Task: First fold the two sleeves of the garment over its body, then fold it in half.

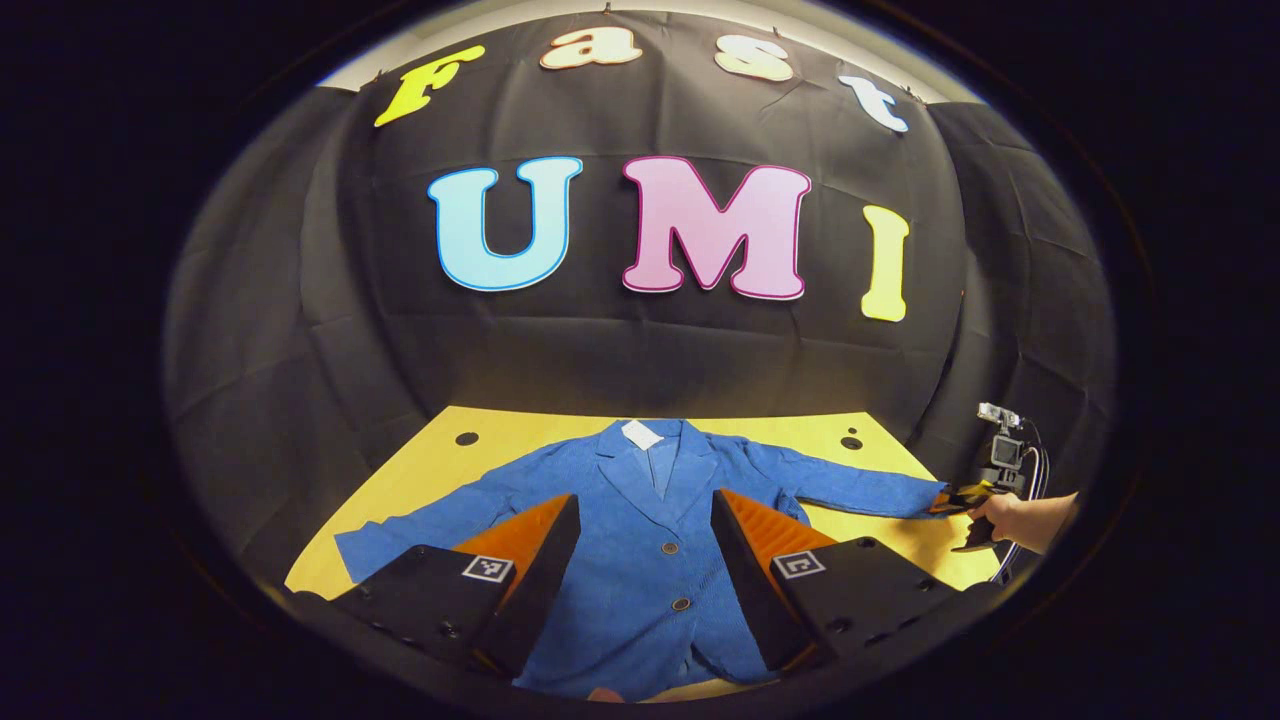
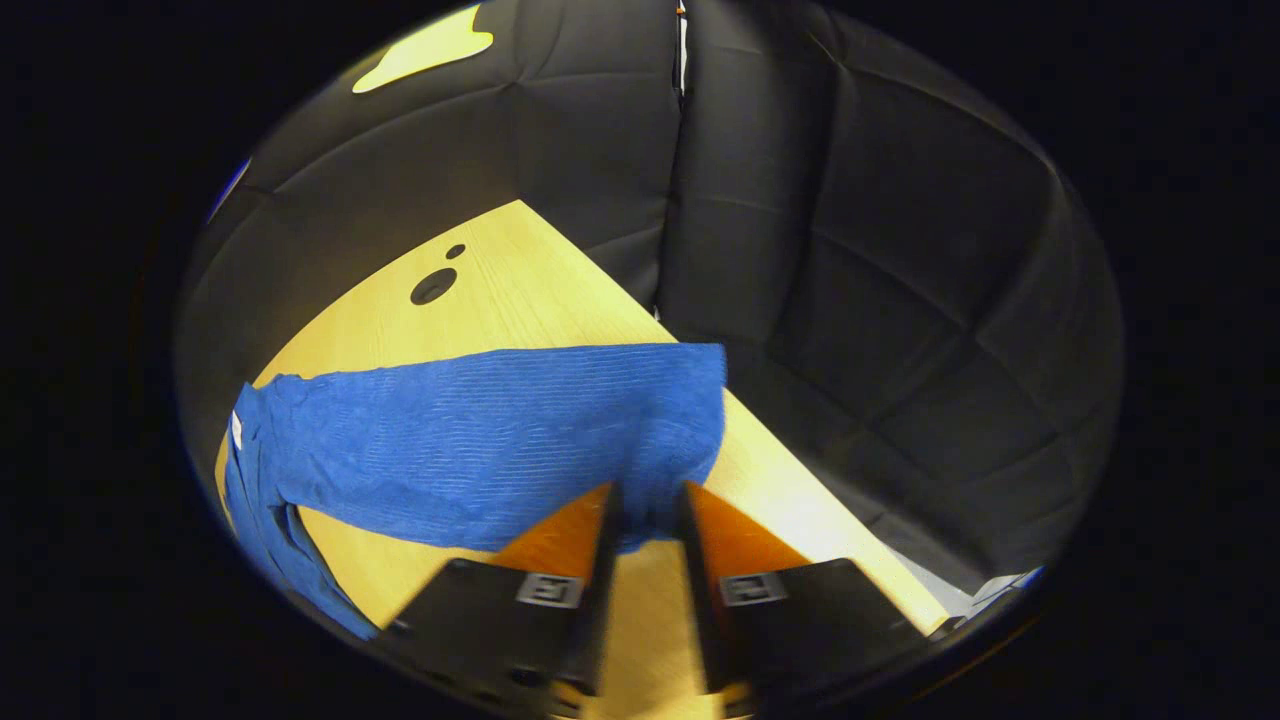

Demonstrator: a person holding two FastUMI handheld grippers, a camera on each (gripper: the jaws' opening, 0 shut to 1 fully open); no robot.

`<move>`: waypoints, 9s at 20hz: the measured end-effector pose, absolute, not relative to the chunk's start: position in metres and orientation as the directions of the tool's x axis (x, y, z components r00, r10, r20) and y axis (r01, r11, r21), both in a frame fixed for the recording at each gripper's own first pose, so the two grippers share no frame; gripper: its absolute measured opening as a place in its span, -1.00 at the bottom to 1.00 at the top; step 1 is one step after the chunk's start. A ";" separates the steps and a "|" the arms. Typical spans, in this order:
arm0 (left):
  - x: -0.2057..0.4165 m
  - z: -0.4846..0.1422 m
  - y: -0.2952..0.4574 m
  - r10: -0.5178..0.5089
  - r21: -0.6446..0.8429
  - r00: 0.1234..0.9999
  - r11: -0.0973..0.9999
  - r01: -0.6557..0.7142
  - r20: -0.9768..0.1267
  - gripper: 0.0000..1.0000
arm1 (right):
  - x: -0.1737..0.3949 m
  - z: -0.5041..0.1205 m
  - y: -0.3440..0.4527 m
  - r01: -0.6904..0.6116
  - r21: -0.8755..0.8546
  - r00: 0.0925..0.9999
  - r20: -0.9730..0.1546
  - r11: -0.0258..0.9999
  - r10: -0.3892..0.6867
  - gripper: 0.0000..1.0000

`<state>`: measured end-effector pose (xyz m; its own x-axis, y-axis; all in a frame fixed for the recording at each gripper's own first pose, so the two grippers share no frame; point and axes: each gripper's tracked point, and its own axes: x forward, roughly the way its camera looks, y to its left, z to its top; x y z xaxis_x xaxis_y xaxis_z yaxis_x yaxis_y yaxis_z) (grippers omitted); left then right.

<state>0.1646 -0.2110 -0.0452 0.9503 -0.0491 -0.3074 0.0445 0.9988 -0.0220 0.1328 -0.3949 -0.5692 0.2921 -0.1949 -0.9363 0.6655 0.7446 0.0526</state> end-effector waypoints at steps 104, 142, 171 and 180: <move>0.426 -0.135 -0.282 -0.462 -0.265 0.785 0.885 0.382 -0.413 -1.00 | 0.173 -0.212 -0.188 0.132 0.235 0.897 -0.442 0.963 -0.015 0.99; 0.068 -0.312 -0.014 -0.028 -0.046 0.525 0.999 -0.021 -0.851 0.70 | -0.034 -0.479 -0.118 0.277 0.111 0.276 -0.961 0.954 0.032 0.63; 0.240 -0.136 -0.057 -0.352 -0.255 0.760 0.934 0.249 -0.547 -1.00 | 0.188 -0.334 -0.051 0.133 0.402 0.590 -0.767 0.906 0.253 -0.94; 0.493 -0.082 -0.020 -0.197 0.040 0.950 0.976 0.213 -0.243 -1.00 | 0.413 -0.370 -0.087 0.234 0.372 0.764 -0.642 0.898 0.067 -0.96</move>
<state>0.4931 -0.0199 -0.0819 0.9498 -0.1969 -0.2431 0.2126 0.9763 0.0399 0.4129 -0.0868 -0.3701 0.7637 0.0671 -0.6420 0.2339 0.8983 0.3720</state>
